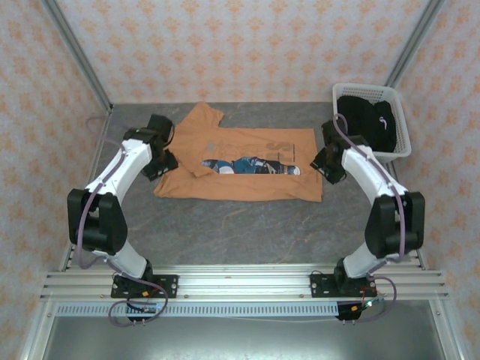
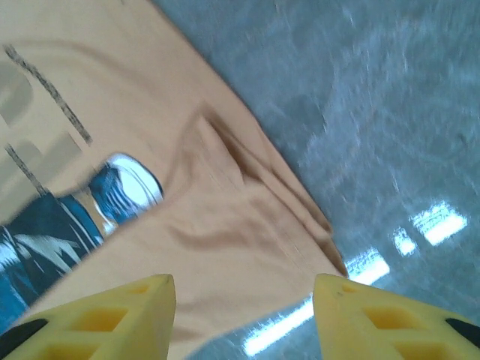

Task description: Fold and stack the t-shirts

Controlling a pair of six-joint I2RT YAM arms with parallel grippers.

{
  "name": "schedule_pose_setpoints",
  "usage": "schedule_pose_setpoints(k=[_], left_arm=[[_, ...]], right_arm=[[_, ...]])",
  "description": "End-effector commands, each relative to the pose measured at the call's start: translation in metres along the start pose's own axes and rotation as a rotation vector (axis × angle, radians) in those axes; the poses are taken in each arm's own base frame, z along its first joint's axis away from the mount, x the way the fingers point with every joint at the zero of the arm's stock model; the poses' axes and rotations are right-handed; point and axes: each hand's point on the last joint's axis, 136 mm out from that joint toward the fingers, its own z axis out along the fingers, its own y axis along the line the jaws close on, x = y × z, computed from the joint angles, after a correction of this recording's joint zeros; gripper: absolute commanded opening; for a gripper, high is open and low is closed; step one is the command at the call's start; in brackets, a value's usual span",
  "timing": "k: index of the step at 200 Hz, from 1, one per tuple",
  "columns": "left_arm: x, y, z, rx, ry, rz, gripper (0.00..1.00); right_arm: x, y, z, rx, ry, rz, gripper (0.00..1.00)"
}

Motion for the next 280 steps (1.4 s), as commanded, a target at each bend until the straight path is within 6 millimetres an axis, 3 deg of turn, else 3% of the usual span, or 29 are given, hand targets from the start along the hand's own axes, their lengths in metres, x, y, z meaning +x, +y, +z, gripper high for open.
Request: schedule_pose_setpoints(k=[1, 48, 75, 98, 128, 162, 191, 231, 250, 269, 280], left_arm=[[0.021, 0.007, 0.028, 0.033, 0.130, -0.082, 0.55], [0.025, 0.036, 0.063, -0.092, 0.173, -0.098, 0.58], [0.010, 0.030, 0.076, -0.082, 0.126, -0.114, 0.58], [-0.004, 0.025, 0.086, -0.097, 0.096, -0.113, 0.53], [-0.016, 0.031, 0.093, -0.156, 0.063, -0.106, 0.35], [-0.024, 0.055, 0.090, -0.246, 0.021, -0.128, 0.00], [-0.018, 0.073, 0.081, -0.280, 0.027, -0.138, 0.00], [0.021, 0.096, 0.069, -0.289, 0.078, -0.151, 0.00], [0.039, 0.104, 0.067, -0.284, 0.104, -0.163, 0.00], [0.049, 0.108, 0.066, -0.282, 0.119, -0.163, 0.00], [0.052, 0.107, 0.063, -0.273, 0.129, -0.162, 0.10]], right_arm=[[0.024, -0.014, 0.012, -0.004, 0.038, -0.013, 0.55], [0.047, -0.036, 0.034, 0.029, 0.093, -0.012, 0.61], [0.050, -0.044, 0.047, 0.052, 0.103, 0.009, 0.61], [0.047, -0.045, 0.057, 0.066, 0.094, 0.014, 0.59], [0.037, -0.038, 0.073, 0.079, 0.086, 0.006, 0.44], [0.027, -0.037, 0.074, 0.121, 0.063, 0.001, 0.11], [0.037, -0.053, 0.055, 0.177, 0.088, -0.016, 0.00], [0.078, -0.085, 0.041, 0.219, 0.190, -0.051, 0.02], [0.095, -0.091, 0.042, 0.209, 0.238, -0.050, 0.13], [0.096, -0.094, 0.039, 0.211, 0.229, -0.050, 0.27], [0.092, -0.095, 0.034, 0.219, 0.215, -0.048, 0.33]])
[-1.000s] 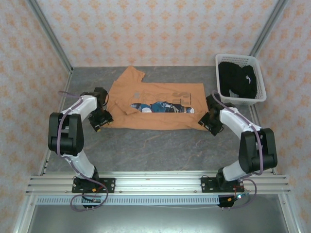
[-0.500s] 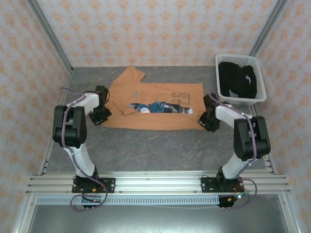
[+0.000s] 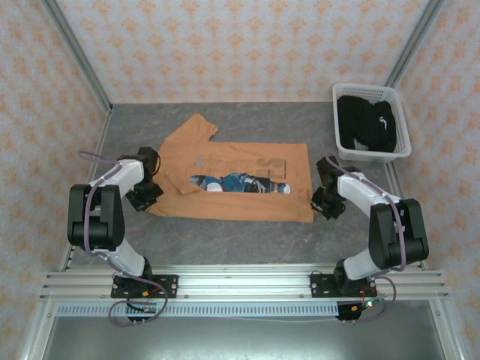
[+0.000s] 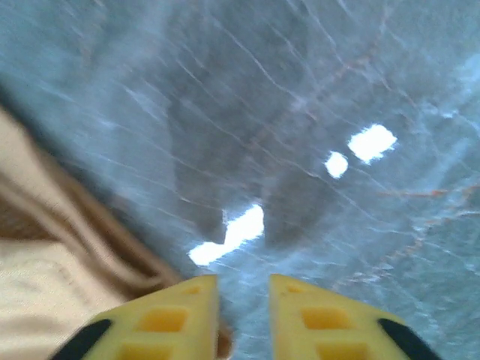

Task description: Fold and stack the t-shirts

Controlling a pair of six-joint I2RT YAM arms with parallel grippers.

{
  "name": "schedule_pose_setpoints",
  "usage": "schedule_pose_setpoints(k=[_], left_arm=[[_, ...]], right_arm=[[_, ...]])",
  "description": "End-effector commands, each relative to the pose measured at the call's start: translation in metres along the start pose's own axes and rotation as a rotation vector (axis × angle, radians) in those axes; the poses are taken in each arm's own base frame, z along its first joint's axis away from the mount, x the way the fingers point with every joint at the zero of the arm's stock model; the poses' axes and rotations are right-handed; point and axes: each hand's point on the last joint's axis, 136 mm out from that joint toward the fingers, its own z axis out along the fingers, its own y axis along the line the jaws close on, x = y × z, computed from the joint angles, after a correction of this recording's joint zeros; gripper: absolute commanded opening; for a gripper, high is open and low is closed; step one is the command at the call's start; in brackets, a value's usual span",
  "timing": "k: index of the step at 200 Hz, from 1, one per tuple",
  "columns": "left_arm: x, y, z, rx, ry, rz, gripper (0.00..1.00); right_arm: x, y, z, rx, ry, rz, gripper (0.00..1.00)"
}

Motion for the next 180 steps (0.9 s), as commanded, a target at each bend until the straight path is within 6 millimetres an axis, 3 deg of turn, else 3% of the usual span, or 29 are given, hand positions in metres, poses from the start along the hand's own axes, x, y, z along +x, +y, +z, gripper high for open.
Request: schedule_pose_setpoints(k=[1, 25, 48, 64, 77, 113, 180], left_arm=[[0.008, 0.016, -0.002, -0.035, 0.016, -0.021, 0.11], [0.002, 0.013, -0.021, 0.017, -0.022, -0.044, 0.43], [-0.010, 0.002, -0.053, 0.111, -0.104, -0.072, 0.56], [-0.014, -0.017, -0.070, 0.205, -0.129, -0.071, 0.57], [-0.012, -0.044, -0.077, 0.313, -0.107, -0.052, 0.57], [0.009, -0.104, -0.077, 0.462, 0.015, 0.014, 0.58], [0.022, -0.117, -0.042, 0.384, 0.112, -0.009, 0.57]], right_arm=[[0.003, -0.012, -0.011, 0.041, -0.014, -0.003, 0.34], [-0.010, -0.005, -0.032, 0.003, -0.085, 0.028, 0.37], [-0.018, 0.023, -0.048, -0.128, -0.125, 0.065, 0.37], [-0.027, 0.045, -0.050, -0.201, -0.156, 0.068, 0.36], [-0.033, 0.062, -0.045, -0.248, -0.154, 0.068, 0.36], [-0.045, 0.085, -0.025, -0.259, -0.131, 0.032, 0.37], [-0.047, 0.092, -0.013, -0.248, -0.100, 0.024, 0.36]])
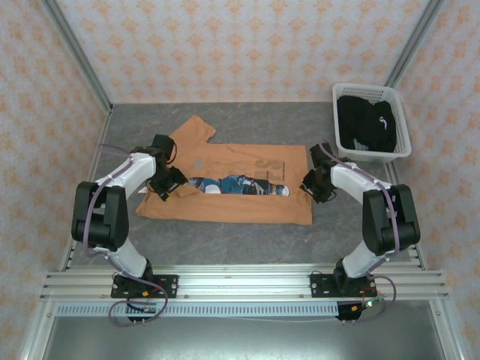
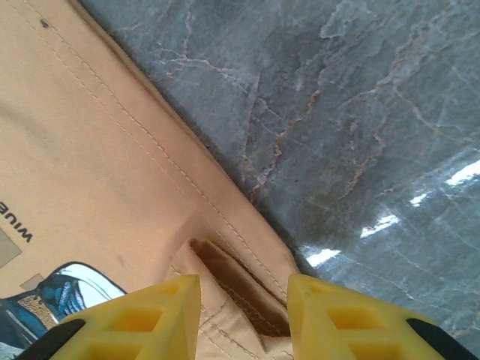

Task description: Fold and stack the t-shirts

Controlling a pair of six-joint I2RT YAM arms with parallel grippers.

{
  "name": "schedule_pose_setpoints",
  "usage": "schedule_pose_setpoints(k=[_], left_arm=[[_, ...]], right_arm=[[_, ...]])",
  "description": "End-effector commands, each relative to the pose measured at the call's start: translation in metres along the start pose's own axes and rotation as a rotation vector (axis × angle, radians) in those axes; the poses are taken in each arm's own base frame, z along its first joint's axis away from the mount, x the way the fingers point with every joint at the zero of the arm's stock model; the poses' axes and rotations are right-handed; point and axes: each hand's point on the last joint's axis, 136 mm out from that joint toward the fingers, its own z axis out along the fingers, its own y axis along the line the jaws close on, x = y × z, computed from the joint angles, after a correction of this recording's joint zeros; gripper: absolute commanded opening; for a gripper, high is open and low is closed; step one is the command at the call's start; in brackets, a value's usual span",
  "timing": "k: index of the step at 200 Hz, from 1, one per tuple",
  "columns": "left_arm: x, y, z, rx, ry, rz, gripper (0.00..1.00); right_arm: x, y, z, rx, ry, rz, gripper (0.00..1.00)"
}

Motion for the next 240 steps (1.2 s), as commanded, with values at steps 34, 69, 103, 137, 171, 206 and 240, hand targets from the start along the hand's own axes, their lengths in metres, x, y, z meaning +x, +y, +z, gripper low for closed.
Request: schedule_pose_setpoints(k=[34, 69, 103, 137, 171, 206, 240], left_arm=[[0.000, -0.022, 0.018, 0.033, 0.021, -0.039, 0.46], [-0.008, -0.036, 0.017, 0.020, -0.011, -0.004, 0.12], [-0.011, -0.046, 0.003, -0.042, -0.047, 0.102, 0.04], [-0.010, -0.058, 0.008, -0.101, -0.036, 0.202, 0.03], [-0.017, -0.072, 0.016, -0.164, -0.044, 0.317, 0.03], [-0.021, -0.086, 0.019, -0.187, -0.066, 0.410, 0.07], [-0.024, -0.119, 0.001, -0.041, -0.158, 0.476, 0.42]], right_arm=[[-0.004, 0.008, 0.003, -0.009, -0.004, -0.002, 0.31], [-0.006, 0.002, -0.001, 0.020, -0.022, 0.012, 0.19], [-0.008, 0.002, -0.011, 0.018, -0.038, 0.012, 0.19], [-0.006, 0.003, -0.016, 0.014, -0.027, 0.021, 0.18], [-0.003, 0.003, -0.021, 0.017, -0.016, 0.023, 0.18], [-0.004, -0.001, -0.024, 0.028, -0.032, 0.027, 0.18], [-0.006, -0.005, -0.027, 0.031, -0.059, 0.043, 0.18]])
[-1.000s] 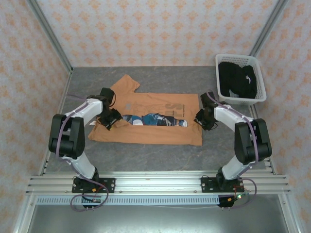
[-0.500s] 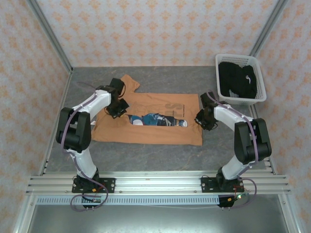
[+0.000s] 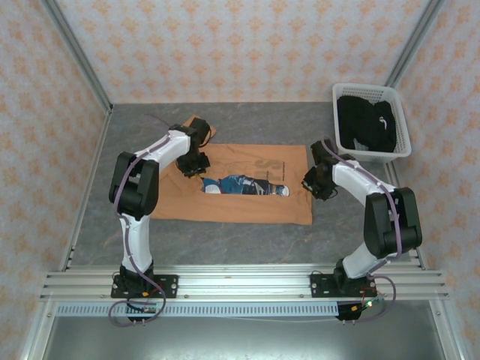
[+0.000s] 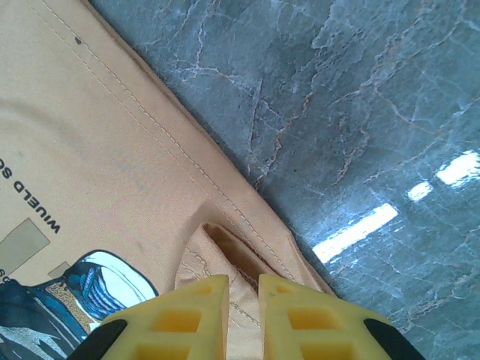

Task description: Fold and stack the t-shirts

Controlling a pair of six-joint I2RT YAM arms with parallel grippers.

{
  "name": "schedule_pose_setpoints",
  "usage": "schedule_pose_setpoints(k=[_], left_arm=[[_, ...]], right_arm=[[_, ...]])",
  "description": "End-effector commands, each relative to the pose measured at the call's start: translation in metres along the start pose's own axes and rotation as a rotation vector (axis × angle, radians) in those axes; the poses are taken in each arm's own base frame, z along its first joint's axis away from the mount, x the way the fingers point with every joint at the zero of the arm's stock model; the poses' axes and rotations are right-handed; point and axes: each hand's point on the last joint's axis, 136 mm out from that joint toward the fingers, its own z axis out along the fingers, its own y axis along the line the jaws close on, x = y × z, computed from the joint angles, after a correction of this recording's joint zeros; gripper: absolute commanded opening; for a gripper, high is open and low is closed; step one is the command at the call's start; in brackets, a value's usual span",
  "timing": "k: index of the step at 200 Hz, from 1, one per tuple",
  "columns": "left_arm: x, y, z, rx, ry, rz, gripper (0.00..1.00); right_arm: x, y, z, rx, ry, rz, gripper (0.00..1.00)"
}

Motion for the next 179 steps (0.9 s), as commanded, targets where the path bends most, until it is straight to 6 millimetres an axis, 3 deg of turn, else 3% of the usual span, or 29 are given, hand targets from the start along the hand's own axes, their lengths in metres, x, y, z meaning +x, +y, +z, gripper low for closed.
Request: schedule_pose_setpoints(k=[1, 20, 52, 74, 129, 179], left_arm=[[-0.017, -0.015, -0.029, 0.062, -0.122, 0.081, 0.43], [-0.021, -0.014, -0.041, 0.075, -0.161, 0.086, 0.53], [-0.016, 0.011, -0.065, 0.081, -0.195, -0.016, 0.57], [0.000, 0.034, -0.058, 0.101, -0.126, -0.093, 0.56], [0.042, 0.081, -0.035, 0.088, 0.010, -0.178, 0.47], [0.055, 0.106, -0.027, 0.021, 0.023, -0.202, 0.45]], right_arm=[[-0.003, -0.006, -0.010, 0.021, -0.040, 0.020, 0.18], [0.001, -0.003, -0.006, 0.006, -0.019, 0.035, 0.20], [0.016, 0.011, -0.004, -0.018, 0.001, 0.019, 0.30], [0.023, 0.010, 0.005, 0.011, 0.017, 0.014, 0.31], [0.011, -0.004, 0.015, 0.108, -0.025, -0.088, 0.30], [0.011, -0.006, 0.026, 0.113, -0.023, -0.081, 0.24]])
